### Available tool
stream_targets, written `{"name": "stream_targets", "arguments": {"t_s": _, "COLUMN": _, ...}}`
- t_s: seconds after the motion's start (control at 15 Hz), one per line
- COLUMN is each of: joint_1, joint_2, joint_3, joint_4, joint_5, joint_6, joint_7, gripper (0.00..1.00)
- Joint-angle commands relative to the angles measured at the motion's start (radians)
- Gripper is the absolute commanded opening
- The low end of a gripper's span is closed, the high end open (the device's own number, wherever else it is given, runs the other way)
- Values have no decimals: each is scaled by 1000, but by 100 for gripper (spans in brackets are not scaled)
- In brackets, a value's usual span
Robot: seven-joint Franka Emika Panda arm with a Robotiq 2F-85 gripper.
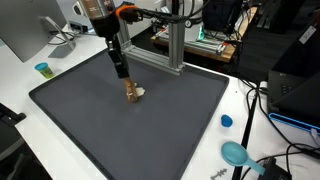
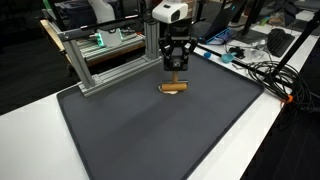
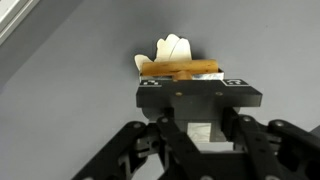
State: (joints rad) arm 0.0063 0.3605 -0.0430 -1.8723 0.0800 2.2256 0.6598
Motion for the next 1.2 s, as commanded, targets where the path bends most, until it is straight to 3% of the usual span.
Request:
{"name": "stream_targets", "arguments": {"t_s": 0.0, "joint_1": 8, "joint_2": 66, "joint_3": 5, "joint_4": 32, "joint_5": 31, "joint_6": -76, "joint_7": -50, "gripper": 21}}
{"name": "stream_targets", "arguments": {"t_s": 0.93, "joint_1": 12, "joint_2": 152, "joint_3": 7, "joint_4": 143, "joint_5": 67, "joint_6": -298, "joint_7": -152, "gripper": 21}}
{"name": "stream_targets", "arguments": {"t_s": 1.13, "joint_1": 15, "joint_2": 103, "joint_3": 0, "joint_4": 110, "joint_5": 69, "joint_6": -329, "joint_7": -162, "gripper": 21}}
